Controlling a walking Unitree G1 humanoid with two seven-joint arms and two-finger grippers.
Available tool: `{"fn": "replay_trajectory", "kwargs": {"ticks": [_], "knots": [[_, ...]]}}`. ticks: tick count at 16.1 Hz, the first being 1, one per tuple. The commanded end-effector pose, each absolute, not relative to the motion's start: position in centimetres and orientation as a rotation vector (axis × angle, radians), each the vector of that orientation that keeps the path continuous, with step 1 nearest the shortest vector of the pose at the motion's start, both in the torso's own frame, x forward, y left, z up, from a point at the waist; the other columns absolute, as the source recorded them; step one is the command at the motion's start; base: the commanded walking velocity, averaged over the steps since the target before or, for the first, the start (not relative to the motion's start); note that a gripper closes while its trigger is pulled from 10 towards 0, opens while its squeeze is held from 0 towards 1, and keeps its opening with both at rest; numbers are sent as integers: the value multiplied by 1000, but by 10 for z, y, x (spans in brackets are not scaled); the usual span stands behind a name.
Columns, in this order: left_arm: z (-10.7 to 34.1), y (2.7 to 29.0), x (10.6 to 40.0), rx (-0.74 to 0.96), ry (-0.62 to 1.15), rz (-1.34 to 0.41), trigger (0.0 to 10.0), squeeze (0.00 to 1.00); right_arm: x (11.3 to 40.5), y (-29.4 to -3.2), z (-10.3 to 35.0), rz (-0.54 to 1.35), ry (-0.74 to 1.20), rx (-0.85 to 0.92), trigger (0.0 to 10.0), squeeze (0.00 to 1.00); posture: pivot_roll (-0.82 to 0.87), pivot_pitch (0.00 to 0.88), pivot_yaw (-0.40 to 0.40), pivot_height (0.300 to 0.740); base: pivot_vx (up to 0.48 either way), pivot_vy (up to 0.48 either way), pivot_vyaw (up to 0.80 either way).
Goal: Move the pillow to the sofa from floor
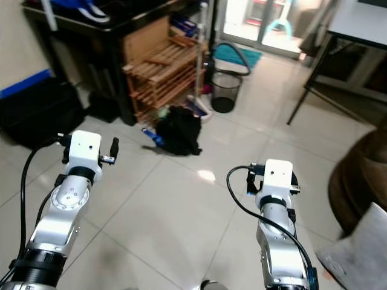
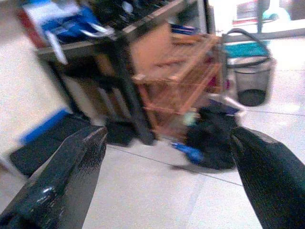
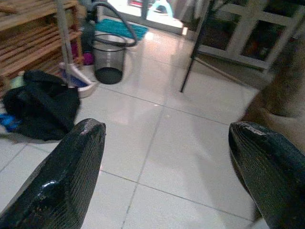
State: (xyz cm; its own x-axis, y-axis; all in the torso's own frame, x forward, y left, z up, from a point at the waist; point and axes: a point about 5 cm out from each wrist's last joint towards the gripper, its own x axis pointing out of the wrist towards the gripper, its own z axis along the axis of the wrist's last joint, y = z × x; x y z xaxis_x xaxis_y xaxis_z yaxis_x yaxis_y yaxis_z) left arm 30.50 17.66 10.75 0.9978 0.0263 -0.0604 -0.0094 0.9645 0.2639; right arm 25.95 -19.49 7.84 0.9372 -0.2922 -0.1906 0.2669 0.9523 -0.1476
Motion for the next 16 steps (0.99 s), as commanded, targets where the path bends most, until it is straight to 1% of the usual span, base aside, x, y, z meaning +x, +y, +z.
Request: {"fn": "replay_trajectory", "kwargs": {"ticks": [1,2,3,4,6,7,9,10,11,14,16], "knots": [[106,176,305,159,107,-25,10000,0,258,-196,77,-310,215,-93,10000,0,-18,0,30,740,0,0,-800],[105,176,305,142,111,-31,10000,0,258,-196,78,-311,213,-79,10000,0,-18,0,30,740,0,0,-800],[104,173,304,96,118,-77,10000,0,258,-196,78,-315,211,-88,10000,0,-18,0,30,740,0,0,-800],[105,173,303,116,108,-85,10000,0,258,-196,78,-315,211,-112,10000,0,-19,0,32,740,0,0,-800],[110,179,308,196,-2,37,10000,0,257,-196,77,-318,194,-132,10000,0,-21,0,34,740,0,0,-800],[111,181,311,219,-4,110,10000,0,256,-198,79,-348,155,-176,10000,0,-24,0,37,740,0,0,-800],[111,179,312,176,33,24,10000,0,256,-198,77,-350,180,-152,10000,0,-25,0,39,740,0,0,-800],[112,174,311,171,30,-61,10000,0,256,-197,76,-339,194,-142,10000,0,-29,0,44,740,0,0,-800],[112,169,308,204,15,-134,10000,0,256,-196,74,-315,219,-139,10000,0,-29,0,45,740,0,0,-800],[106,164,305,188,45,-177,10000,0,252,-194,68,-310,254,-84,10000,0,-29,0,45,740,0,0,-800],[106,161,303,184,47,-216,10000,0,253,-194,68,-311,251,-89,10000,0,-26,0,46,740,0,0,-800]]}}
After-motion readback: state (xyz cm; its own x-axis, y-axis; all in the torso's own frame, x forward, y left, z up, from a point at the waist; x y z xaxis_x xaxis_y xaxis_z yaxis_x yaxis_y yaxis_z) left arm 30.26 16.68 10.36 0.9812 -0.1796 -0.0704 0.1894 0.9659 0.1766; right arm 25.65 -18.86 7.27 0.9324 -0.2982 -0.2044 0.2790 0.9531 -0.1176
